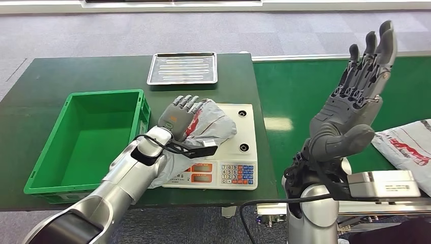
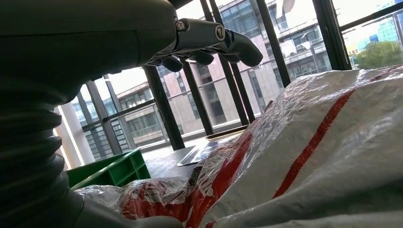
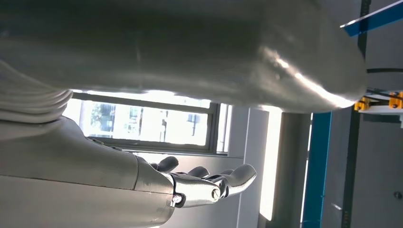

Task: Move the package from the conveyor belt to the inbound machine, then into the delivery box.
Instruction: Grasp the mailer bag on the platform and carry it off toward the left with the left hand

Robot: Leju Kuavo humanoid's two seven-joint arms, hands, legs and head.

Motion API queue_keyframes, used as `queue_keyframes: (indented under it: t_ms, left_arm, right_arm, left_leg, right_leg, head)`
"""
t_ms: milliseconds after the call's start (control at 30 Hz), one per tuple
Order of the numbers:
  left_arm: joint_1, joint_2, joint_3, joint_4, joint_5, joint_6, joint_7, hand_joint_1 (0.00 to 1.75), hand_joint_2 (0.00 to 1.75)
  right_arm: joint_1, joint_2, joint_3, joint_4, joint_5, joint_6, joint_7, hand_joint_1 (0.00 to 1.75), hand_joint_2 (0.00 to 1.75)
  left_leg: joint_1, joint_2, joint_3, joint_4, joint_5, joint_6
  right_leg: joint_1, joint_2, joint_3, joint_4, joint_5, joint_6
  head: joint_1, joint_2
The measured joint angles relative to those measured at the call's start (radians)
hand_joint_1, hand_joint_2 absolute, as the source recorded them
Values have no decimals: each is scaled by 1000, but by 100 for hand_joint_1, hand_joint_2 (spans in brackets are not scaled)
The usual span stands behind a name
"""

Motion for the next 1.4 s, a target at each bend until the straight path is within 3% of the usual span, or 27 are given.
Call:
queue_keyframes:
  t_ms: [167, 300, 433, 533, 700, 1133, 1267, 1400]
  left_arm:
    - [-9, 0, -7, 22, 0, -21, -10, 0, 175]
    - [-31, 2, -20, 52, 5, -101, -87, 2, 175]
    - [-58, 12, -43, 85, 19, -221, -211, 171, 175]
    - [-70, 22, -68, 103, 23, -262, -275, 175, 175]
    - [-75, 33, -95, 114, 37, -246, -314, 175, 175]
    - [-77, 50, -163, 124, 55, -72, -299, 175, 175]
    - [-81, 54, -166, 119, 90, 54, -210, 175, 175]
    - [-140, 75, -159, 87, 60, 223, 65, 175, 175]
  right_arm:
    - [8, 0, 0, 1, 5, -14, 0, 0, 0]
    - [13, 0, 0, 4, 6, -24, -2, 0, 0]
    - [12, 0, 0, 11, 3, -36, -3, 0, 0]
    - [13, 0, 0, 15, 3, -45, -3, 0, 0]
    - [15, 0, 0, 17, 1, -52, 0, 0, 0]
    - [35, 0, -4, 16, 15, -71, 6, 0, 0]
    - [50, 0, -10, 3, 26, -88, 9, 0, 0]
    - [73, -1, -16, -17, 41, -110, 13, 0, 0]
  left_leg:
    - [0, 0, 0, 0, 0, 0]
    - [0, 0, 0, 0, 0, 0]
    - [0, 0, 2, 0, 0, 0]
    - [0, 0, 3, -1, -1, 0]
    - [0, -1, 4, -1, -1, 0]
    - [0, 0, 4, -1, 0, 0]
    - [0, 0, 2, -1, 0, -1]
    - [0, -1, 0, -1, 1, -1]
  right_leg:
    - [0, 0, 0, 0, 0, 0]
    - [0, 0, 1, 0, 0, 0]
    - [0, 0, 2, 0, 0, 0]
    - [0, 0, 3, 0, -1, 0]
    - [0, -1, 5, 0, -1, 0]
    - [0, -1, 3, 0, 0, 0]
    - [0, -1, 1, 0, 0, 0]
    - [1, -1, 0, 1, 0, -1]
  head:
    - [0, 0]
    - [0, 0]
    - [0, 0]
    - [0, 0]
    - [0, 0]
    - [0, 0]
    - [0, 0]
    - [0, 0]
